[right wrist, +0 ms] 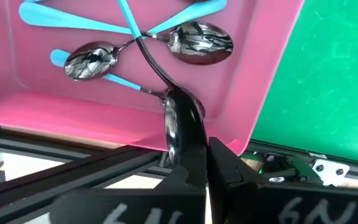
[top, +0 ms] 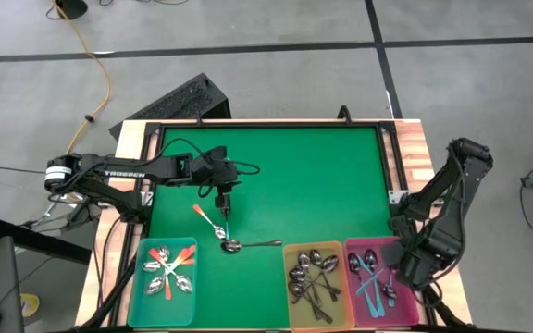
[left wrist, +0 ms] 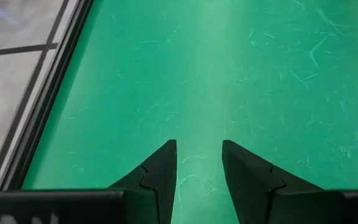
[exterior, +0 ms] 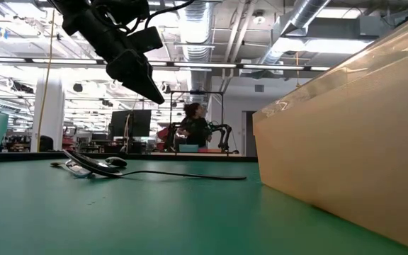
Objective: Sort silverware by color (type)
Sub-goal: Put the blue spoon into the pink bin
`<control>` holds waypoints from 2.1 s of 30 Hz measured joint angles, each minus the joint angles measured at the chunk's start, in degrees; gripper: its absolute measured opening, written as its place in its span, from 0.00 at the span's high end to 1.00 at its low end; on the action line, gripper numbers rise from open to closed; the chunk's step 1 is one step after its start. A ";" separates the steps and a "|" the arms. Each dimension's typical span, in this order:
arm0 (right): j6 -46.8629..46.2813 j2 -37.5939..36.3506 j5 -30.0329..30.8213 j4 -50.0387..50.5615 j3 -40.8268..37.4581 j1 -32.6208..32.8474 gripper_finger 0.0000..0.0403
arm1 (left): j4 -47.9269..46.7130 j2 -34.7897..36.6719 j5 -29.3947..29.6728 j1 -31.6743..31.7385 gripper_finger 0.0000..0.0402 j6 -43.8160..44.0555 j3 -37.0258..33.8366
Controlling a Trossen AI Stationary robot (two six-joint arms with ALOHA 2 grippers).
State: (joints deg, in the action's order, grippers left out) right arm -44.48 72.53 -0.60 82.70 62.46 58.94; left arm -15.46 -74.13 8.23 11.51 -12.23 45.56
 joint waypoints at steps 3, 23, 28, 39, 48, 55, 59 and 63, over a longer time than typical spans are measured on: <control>0.16 0.00 -0.42 0.64 0.00 -0.35 0.98 | 0.00 0.00 0.00 0.00 0.72 0.04 0.00; 6.55 0.00 -2.10 2.87 0.00 -0.33 0.98 | 3.06 0.00 -0.02 0.00 0.72 1.02 -0.01; 9.75 0.00 -4.34 4.73 0.00 -0.33 0.98 | 3.04 0.00 -0.02 0.00 0.72 1.05 0.00; 16.69 1.62 -3.95 4.95 0.02 -0.84 0.98 | 3.00 0.00 -0.01 0.00 0.72 1.13 0.00; 22.50 7.59 -3.82 5.17 0.00 -2.91 0.98 | 2.99 0.00 0.11 0.00 0.72 1.05 0.00; 22.50 8.41 -1.57 5.15 0.00 -4.36 0.98 | 2.97 0.00 0.13 0.00 0.72 1.34 0.00; 22.48 8.41 -0.74 5.24 0.00 -4.86 0.98 | 2.97 0.00 0.11 0.00 0.72 1.44 0.00; 21.67 8.39 -0.77 5.26 0.00 -5.02 0.98 | 2.95 0.00 0.13 0.00 0.72 1.46 0.00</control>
State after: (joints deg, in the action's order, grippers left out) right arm -22.81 80.93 -1.38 87.95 62.46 53.92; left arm -12.51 -74.13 8.36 11.51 -10.76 45.56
